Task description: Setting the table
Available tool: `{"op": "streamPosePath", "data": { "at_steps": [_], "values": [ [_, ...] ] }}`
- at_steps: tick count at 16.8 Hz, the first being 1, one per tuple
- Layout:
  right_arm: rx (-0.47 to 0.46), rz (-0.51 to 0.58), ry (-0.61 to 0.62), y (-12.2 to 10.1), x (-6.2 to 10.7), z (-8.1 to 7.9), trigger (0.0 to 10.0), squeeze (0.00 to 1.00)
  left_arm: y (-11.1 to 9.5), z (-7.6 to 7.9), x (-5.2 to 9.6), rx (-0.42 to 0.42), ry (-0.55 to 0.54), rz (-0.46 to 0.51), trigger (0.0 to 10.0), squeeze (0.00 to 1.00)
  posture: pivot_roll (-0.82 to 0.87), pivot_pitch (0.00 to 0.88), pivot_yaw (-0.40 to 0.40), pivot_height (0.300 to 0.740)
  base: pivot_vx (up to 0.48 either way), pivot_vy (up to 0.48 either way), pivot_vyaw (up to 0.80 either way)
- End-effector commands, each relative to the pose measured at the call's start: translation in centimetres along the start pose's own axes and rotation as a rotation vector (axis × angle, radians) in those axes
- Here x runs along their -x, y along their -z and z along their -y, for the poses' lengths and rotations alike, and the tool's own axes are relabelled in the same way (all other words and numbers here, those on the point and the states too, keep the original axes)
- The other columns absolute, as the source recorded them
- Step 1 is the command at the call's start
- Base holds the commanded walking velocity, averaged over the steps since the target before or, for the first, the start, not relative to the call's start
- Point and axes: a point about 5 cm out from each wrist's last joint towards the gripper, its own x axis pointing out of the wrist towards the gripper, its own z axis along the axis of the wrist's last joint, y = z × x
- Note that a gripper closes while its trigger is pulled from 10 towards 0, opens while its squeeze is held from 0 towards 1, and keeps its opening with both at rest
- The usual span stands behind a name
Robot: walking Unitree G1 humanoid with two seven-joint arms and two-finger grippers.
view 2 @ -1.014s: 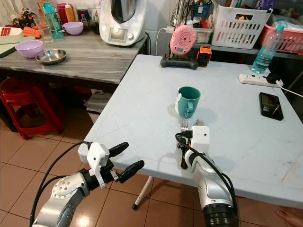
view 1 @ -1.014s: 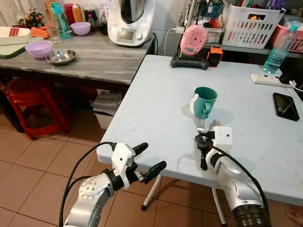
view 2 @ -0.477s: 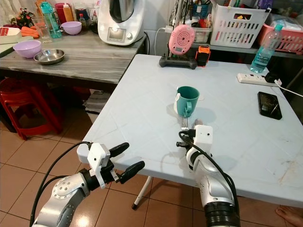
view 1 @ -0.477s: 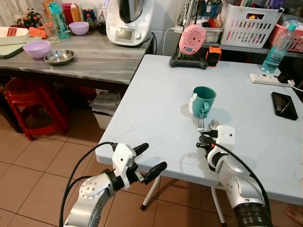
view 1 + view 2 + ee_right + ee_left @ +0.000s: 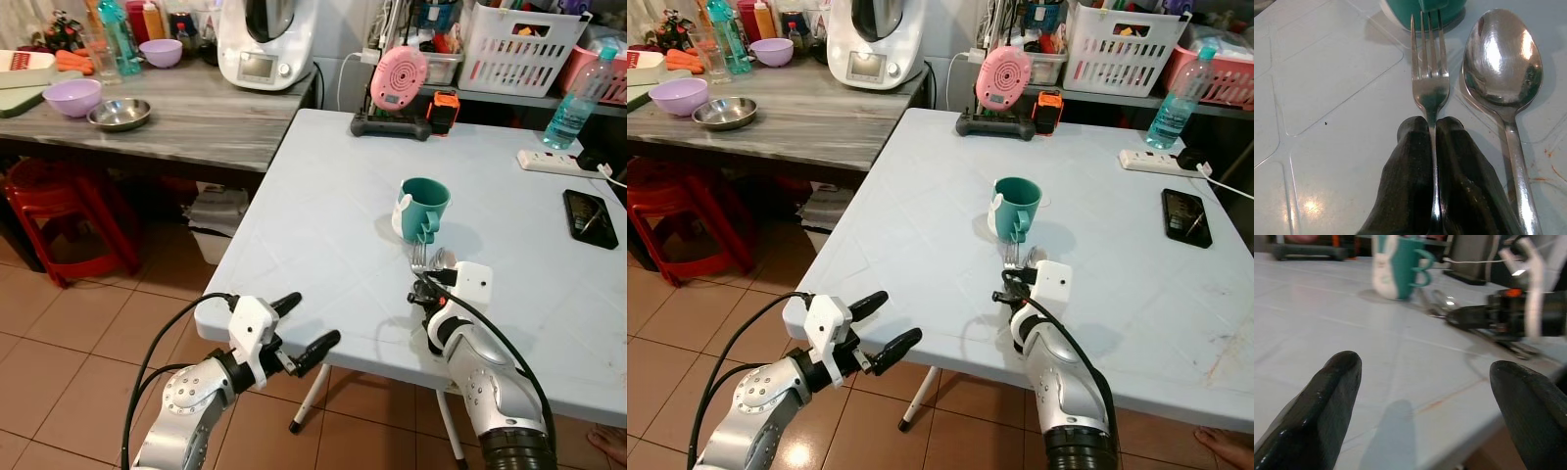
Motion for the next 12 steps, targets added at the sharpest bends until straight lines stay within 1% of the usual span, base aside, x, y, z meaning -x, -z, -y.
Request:
{"op": "streamPosePath", "data": {
  "at_steps": [1,2,4,5,8,10,12],
  "values": [
    [-0.008,-0.091,-0.005,1.9,0.2,-0.3,0.0,0.0,-0.2,-1.0,0.2,-0.019,-0.068,0.002,10.0,0.0,-0.04,0.0,-0.014,0.74,0.0,0.0,0.0],
    [-0.007,-0.093,-0.005,1.9,0.2,-0.4,0.0,0.0,-0.2,-1.4,0.2,-0.025,-0.096,0.0,10.0,0.0,-0.04,0.0,-0.014,0.74,0.0,0.0,0.0],
    [0.006,-0.101,-0.028,2.1,0.3,-0.9,0.0,0.0,-0.1,-2.7,0.4,-0.023,-0.21,-0.006,10.0,0.0,-0.04,0.0,-0.014,0.74,0.0,0.0,0.0],
    [0.023,-0.102,-0.057,2.1,0.4,-1.4,0.0,0.0,-0.3,-3.5,0.4,-0.023,-0.274,0.005,10.0,0.0,-0.05,0.0,-0.014,0.74,0.0,0.0,0.0],
    [0.079,-0.075,-0.097,1.8,0.7,-2.2,0.0,0.0,-0.9,-4.7,0.4,-0.014,-0.394,0.034,10.0,0.0,-0.05,0.0,-0.016,0.74,0.0,0.0,0.0],
    [0.1,-0.072,-0.133,1.8,0.9,-2.8,0.0,0.0,-1.0,-4.9,0.3,-0.016,-0.425,0.043,10.0,0.0,-0.05,0.0,-0.015,0.74,0.0,0.0,0.0],
    [0.128,-0.058,-0.155,1.7,1.0,-3.1,0.0,0.0,-1.0,-4.8,0.0,-0.018,-0.43,0.044,10.0,0.0,-0.05,0.0,-0.015,0.74,0.0,0.0,0.0]
  ]
}}
